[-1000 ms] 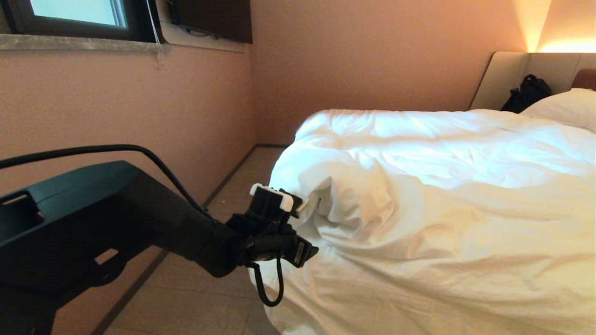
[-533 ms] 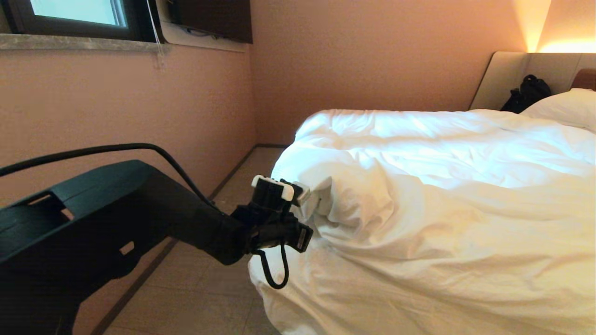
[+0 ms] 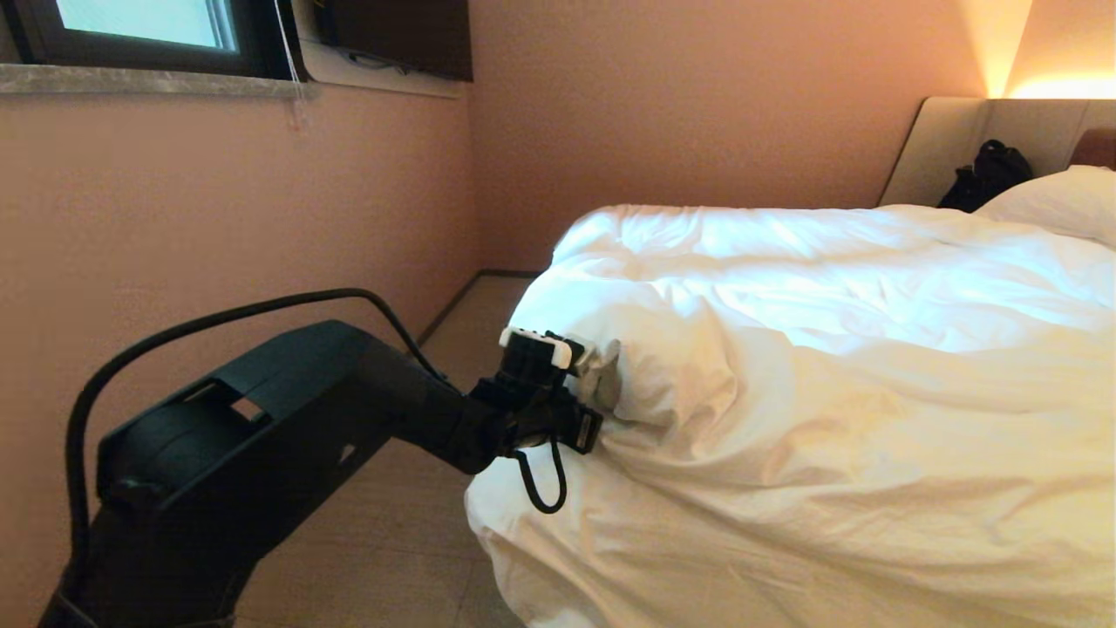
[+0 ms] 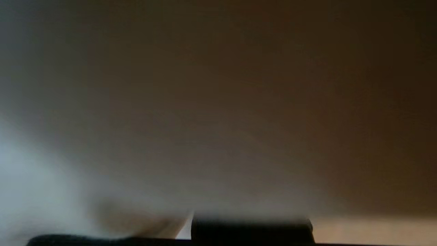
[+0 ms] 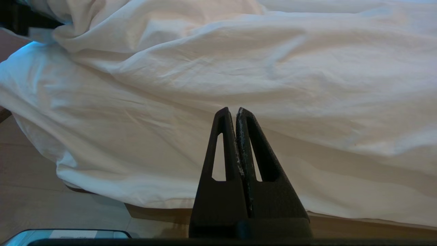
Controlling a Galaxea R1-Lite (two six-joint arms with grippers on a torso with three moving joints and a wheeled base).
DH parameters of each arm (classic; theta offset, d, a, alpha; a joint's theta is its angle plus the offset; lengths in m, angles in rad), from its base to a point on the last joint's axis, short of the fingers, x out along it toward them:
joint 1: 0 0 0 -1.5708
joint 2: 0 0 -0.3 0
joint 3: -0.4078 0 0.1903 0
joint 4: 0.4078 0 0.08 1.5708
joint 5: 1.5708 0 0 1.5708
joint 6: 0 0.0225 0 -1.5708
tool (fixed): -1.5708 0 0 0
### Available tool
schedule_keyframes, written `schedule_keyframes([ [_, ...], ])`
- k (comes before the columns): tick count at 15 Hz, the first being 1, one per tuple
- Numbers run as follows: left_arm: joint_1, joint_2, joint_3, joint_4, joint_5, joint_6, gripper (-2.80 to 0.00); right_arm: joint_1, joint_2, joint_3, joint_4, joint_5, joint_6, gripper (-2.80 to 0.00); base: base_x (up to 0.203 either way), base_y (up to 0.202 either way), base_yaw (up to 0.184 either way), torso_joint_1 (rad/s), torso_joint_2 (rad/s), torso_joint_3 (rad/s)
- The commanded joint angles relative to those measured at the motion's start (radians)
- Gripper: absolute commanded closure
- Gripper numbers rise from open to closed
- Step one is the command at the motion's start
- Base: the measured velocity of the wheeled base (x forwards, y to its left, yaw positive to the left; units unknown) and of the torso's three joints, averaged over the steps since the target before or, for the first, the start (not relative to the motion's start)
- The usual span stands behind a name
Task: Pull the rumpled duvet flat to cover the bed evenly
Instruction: Flatten the corners of the folded blanket
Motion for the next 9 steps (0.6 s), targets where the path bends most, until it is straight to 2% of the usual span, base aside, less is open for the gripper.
schedule_keyframes([
  [1,0.001,0.049,-0.035,0.009,-0.002,0.0,0.0,0.0,0.001,0.0,0.0,0.0,0.0,0.0,0.0,0.0,0.0,0.0,0.0,0.0],
  [5,0.01,0.093,-0.13,0.056,-0.003,0.0,0.0,0.0,0.001,0.0,0.0,0.001,0.0,0.0,0.0,0.0,0.0,0.0,0.0,0.0],
  [9,-0.028,0.023,-0.106,0.07,-0.012,-0.03,0.0,0.0,0.001,0.0,0.0,0.0,-0.002,0.0,0.0,0.0,0.0,0.0,0.0,0.0],
])
